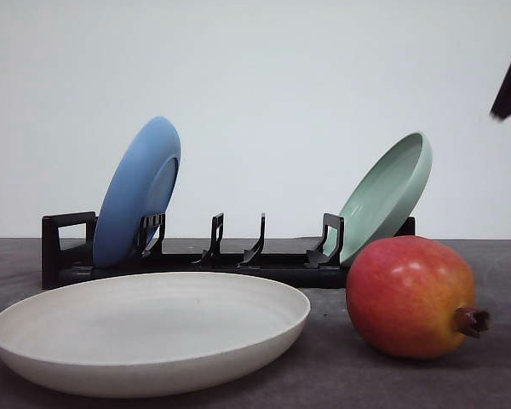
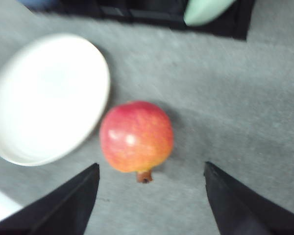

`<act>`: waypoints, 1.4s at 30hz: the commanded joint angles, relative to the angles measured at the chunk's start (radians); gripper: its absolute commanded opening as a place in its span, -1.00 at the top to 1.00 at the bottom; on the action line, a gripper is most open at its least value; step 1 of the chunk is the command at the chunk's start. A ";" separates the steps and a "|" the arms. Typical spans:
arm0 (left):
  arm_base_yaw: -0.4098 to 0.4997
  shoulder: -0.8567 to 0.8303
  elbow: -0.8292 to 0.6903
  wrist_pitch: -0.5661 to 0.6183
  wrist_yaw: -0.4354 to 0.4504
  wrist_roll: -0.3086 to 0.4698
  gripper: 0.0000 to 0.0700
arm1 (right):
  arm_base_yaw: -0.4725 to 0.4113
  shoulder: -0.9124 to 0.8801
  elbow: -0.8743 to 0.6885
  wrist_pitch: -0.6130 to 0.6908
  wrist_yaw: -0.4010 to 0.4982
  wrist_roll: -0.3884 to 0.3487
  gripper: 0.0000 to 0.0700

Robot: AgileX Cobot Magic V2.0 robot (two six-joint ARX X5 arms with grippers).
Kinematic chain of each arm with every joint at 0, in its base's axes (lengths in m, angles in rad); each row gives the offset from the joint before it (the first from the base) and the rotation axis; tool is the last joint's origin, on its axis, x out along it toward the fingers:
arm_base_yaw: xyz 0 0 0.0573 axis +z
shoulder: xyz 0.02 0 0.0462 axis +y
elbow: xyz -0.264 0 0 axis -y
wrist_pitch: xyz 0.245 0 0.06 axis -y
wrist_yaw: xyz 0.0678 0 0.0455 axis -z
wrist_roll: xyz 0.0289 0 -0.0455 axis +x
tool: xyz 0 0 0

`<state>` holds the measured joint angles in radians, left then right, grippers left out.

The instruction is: Place pomegranate in white plate

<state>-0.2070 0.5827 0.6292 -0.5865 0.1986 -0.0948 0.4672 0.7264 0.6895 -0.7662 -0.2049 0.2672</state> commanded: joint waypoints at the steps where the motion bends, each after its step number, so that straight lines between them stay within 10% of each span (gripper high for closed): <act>1: -0.001 0.006 0.008 0.010 0.004 -0.003 -0.24 | 0.040 0.046 0.033 0.010 0.033 0.009 -0.26; 11: -0.001 0.006 0.008 0.010 0.004 -0.003 -0.24 | 0.232 0.335 0.127 0.059 0.160 0.016 -0.63; 22: -0.001 0.006 0.008 0.010 0.004 -0.003 -0.24 | 0.247 0.532 0.128 0.152 0.160 0.022 -0.81; 42: -0.001 0.006 0.008 0.021 0.004 -0.001 -0.24 | 0.240 0.671 0.141 0.127 0.151 0.013 -0.45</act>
<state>-0.2070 0.5831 0.6292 -0.5832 0.1986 -0.0948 0.7032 1.3853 0.8070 -0.6346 -0.0528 0.2782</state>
